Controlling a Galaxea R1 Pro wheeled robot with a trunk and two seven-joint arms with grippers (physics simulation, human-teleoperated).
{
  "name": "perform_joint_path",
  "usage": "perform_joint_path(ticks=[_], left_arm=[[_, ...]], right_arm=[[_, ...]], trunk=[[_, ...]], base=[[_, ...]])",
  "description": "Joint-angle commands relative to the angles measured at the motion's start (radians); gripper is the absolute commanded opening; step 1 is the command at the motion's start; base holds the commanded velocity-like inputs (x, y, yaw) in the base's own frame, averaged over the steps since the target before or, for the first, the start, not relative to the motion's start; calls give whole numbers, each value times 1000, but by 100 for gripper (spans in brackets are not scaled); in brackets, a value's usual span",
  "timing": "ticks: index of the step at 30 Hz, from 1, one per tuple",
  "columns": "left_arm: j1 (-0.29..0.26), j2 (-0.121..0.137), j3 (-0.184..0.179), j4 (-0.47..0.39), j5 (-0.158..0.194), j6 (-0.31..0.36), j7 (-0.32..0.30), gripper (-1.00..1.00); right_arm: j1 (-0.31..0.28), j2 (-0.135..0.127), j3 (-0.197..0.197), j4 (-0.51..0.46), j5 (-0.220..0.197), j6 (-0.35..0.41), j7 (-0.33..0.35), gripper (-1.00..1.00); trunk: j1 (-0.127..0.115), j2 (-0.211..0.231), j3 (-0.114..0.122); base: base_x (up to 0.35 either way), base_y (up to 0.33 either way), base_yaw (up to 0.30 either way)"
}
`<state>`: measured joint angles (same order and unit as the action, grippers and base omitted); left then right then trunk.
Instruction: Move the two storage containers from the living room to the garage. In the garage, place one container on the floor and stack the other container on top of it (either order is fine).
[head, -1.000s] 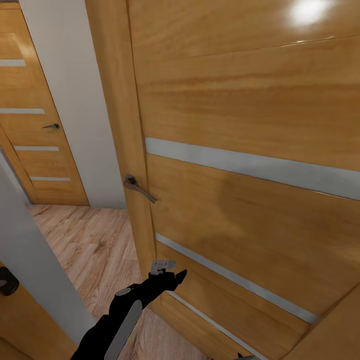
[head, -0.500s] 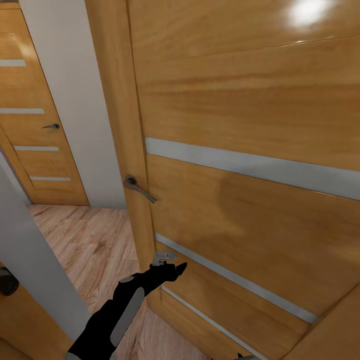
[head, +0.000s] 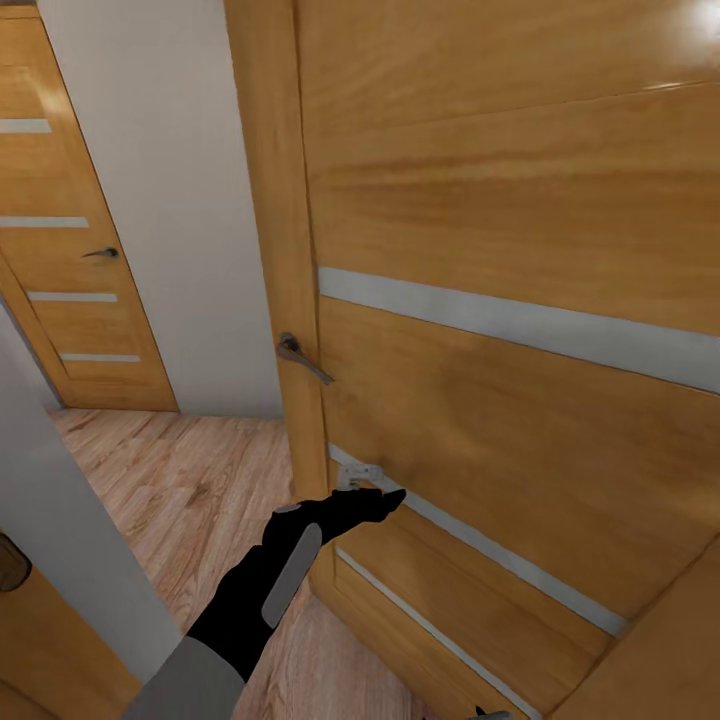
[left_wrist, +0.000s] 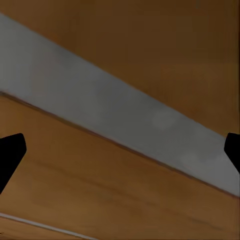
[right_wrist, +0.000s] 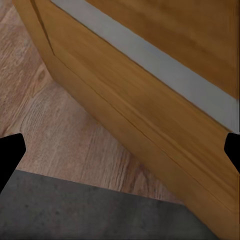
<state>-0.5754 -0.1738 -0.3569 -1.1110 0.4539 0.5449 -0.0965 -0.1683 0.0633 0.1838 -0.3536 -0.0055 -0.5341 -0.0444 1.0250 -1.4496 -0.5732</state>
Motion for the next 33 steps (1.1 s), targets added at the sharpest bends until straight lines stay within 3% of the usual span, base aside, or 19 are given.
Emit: perform_joint_path(ticks=[1, 9, 18, 24, 33], left_arm=[[-4, -1, 1, 0, 8, 7, -3, 100], [-10, -1, -1, -10, 10, 12, -5, 100], [-111, -1, -1, 16, 15, 16, -5, 100], [-138, -1, -1, 81, 21, 12, -8, 100], [-144, -1, -2, 124, 23, 9, -119, 100]], right_arm=[[-1, 0, 5, 1, -1, -3, -5, 100], [-1, 0, 5, 1, -1, -3, -5, 100], [-1, 0, 5, 1, -1, -3, -5, 100], [-1, 0, 5, 1, -1, -3, -5, 100], [0, 0, 5, 1, -1, -3, -5, 100]], trunk=[[0, 0, -1], [0, 0, -1], [0, 0, -1], [0, 0, -1], [0, 0, -1]], base=[[0, -37, 0], [0, -18, 0], [0, -6, 0], [7, -6, 0], [112, -101, 0]])
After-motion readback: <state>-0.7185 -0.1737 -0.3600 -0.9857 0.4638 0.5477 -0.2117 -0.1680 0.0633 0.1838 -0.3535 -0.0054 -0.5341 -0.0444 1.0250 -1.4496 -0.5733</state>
